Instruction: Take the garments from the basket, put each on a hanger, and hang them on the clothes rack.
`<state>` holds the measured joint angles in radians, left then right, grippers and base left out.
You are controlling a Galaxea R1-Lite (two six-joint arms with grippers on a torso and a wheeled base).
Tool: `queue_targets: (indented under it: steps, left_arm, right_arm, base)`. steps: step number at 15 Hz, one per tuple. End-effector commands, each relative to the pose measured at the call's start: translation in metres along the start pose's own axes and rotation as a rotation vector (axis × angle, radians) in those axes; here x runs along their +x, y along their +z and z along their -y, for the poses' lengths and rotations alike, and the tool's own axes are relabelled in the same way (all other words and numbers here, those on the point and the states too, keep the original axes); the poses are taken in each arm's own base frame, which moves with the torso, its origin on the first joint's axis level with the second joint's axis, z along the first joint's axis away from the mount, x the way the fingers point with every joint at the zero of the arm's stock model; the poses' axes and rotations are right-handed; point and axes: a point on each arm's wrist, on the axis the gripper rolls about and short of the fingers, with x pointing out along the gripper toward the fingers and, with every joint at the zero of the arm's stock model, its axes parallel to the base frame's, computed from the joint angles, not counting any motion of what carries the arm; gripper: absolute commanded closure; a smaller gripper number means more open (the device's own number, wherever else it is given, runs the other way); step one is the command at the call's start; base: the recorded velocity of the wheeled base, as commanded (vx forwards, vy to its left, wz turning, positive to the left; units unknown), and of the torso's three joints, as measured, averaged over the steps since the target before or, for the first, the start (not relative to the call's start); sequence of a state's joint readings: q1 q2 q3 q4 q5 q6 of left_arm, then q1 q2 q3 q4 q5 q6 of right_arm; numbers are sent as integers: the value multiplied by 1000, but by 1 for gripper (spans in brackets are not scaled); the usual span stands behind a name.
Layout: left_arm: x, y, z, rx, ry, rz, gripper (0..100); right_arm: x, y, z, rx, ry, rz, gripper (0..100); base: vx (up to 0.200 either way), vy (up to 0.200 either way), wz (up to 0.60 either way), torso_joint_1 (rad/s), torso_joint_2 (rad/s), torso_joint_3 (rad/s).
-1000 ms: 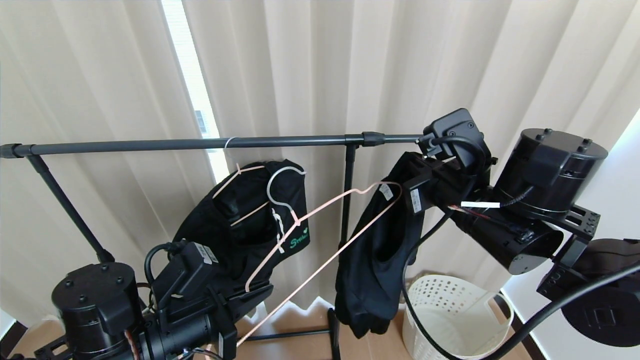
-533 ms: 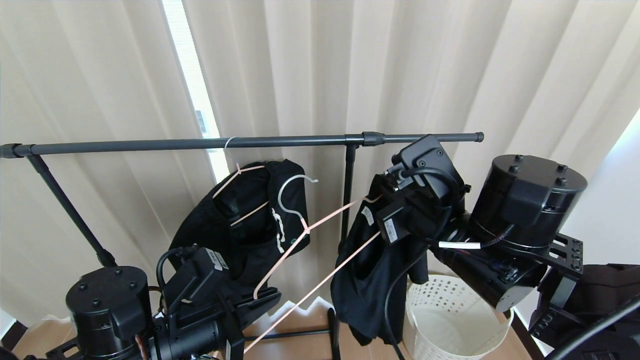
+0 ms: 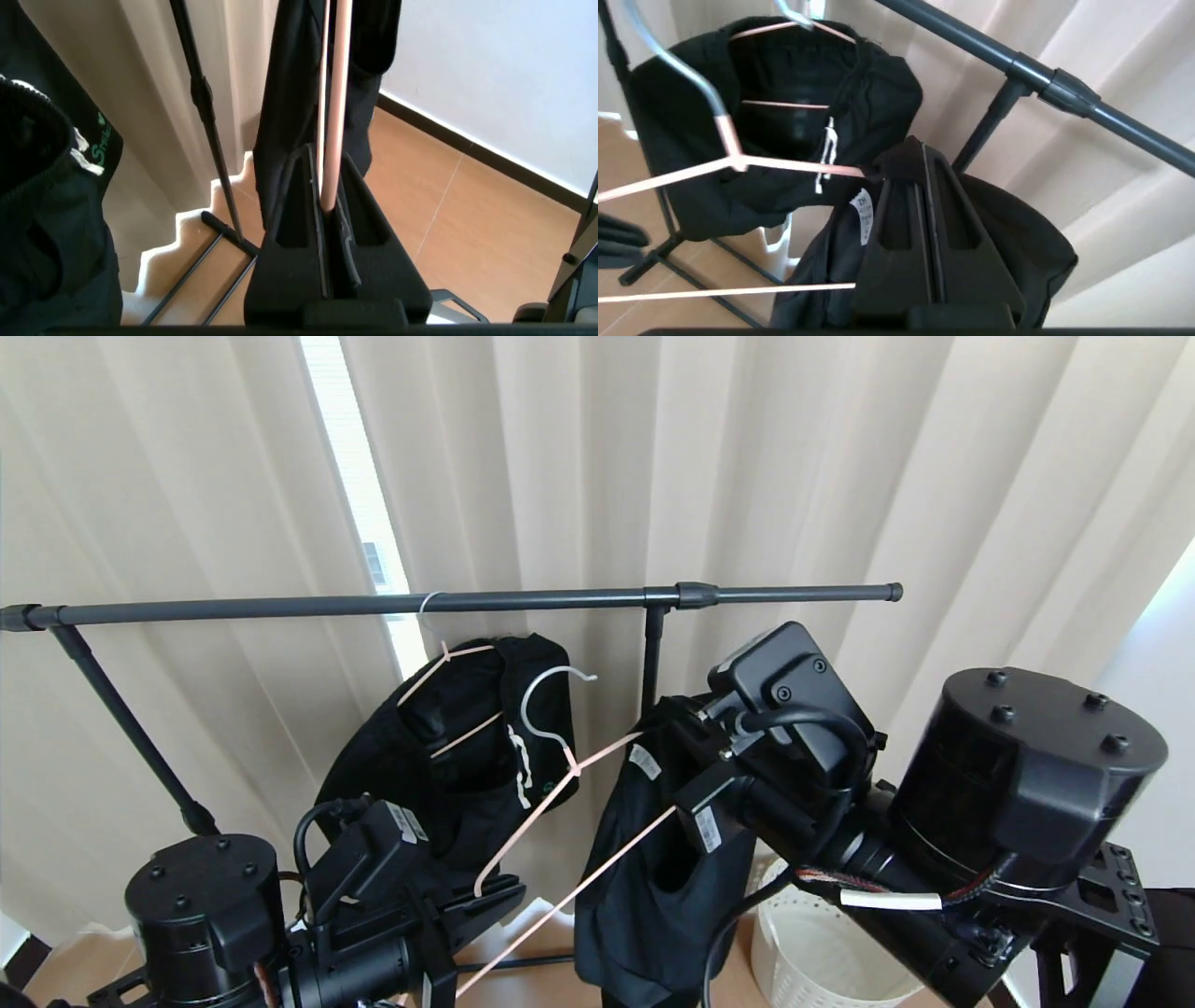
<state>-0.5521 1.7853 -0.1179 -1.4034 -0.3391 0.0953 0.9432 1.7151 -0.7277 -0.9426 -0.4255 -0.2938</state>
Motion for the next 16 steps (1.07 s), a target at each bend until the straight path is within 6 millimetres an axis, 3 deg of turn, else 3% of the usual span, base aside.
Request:
queue_targets:
  steps: [1, 10, 16]
  left_arm:
    - [0, 0, 0, -1, 0, -1, 100]
    - [-4, 1, 2, 15, 2, 36, 100]
    - [-5, 1, 11, 34, -34, 54, 100]
  right_arm:
    - [-9, 3, -9, -1, 40, 13, 100]
    - [-21, 3, -34, -4, 133, 18, 100]
    - [9, 13, -1, 90, -10, 37, 100]
  base:
    - [0, 0, 0, 0, 0, 0]
    - [0, 0, 0, 0, 0, 0]
    - [0, 0, 0, 0, 0, 0]
